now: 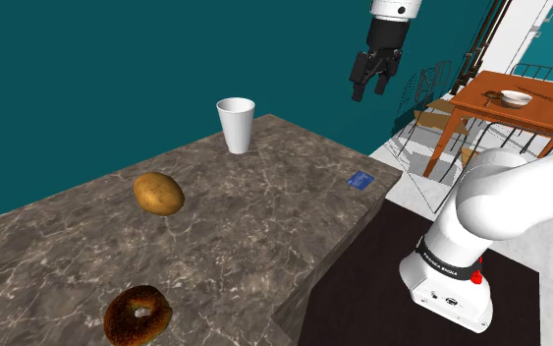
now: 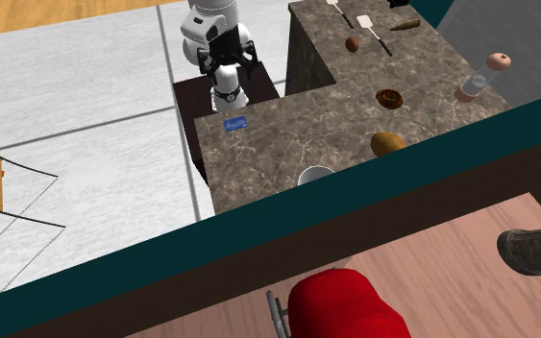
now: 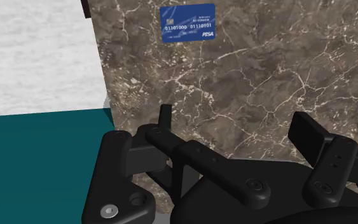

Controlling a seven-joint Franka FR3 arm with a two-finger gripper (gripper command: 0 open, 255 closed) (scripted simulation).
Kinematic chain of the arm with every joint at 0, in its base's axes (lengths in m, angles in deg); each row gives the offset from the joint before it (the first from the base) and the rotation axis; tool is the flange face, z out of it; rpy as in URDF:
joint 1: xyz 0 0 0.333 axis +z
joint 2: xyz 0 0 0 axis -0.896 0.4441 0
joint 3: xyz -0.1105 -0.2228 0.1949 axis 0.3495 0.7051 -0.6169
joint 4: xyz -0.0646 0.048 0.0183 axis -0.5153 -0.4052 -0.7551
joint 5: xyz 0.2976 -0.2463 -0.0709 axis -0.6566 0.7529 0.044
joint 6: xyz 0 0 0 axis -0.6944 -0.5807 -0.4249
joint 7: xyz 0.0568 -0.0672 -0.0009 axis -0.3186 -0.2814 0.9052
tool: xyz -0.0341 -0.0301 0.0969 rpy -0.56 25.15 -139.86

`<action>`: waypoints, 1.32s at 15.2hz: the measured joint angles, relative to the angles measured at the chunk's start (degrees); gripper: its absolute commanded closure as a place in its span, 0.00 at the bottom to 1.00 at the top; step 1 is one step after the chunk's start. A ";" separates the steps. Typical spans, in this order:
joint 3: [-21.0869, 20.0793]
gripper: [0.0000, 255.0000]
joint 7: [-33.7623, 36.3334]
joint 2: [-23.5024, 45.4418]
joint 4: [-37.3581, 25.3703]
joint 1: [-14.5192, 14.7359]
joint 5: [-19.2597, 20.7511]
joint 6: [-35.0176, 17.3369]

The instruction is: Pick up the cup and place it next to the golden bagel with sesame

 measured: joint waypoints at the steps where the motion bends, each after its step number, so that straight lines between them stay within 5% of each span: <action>1: 0.00 0.00 0.00 0.00 0.00 0.00 0.00 0.00; 9: 1.58 0.00 -3.12 15.49 -7.12 2.02 -1.91 -8.17; 20: 3.13 0.00 -9.08 40.93 -27.09 4.54 -7.09 -13.01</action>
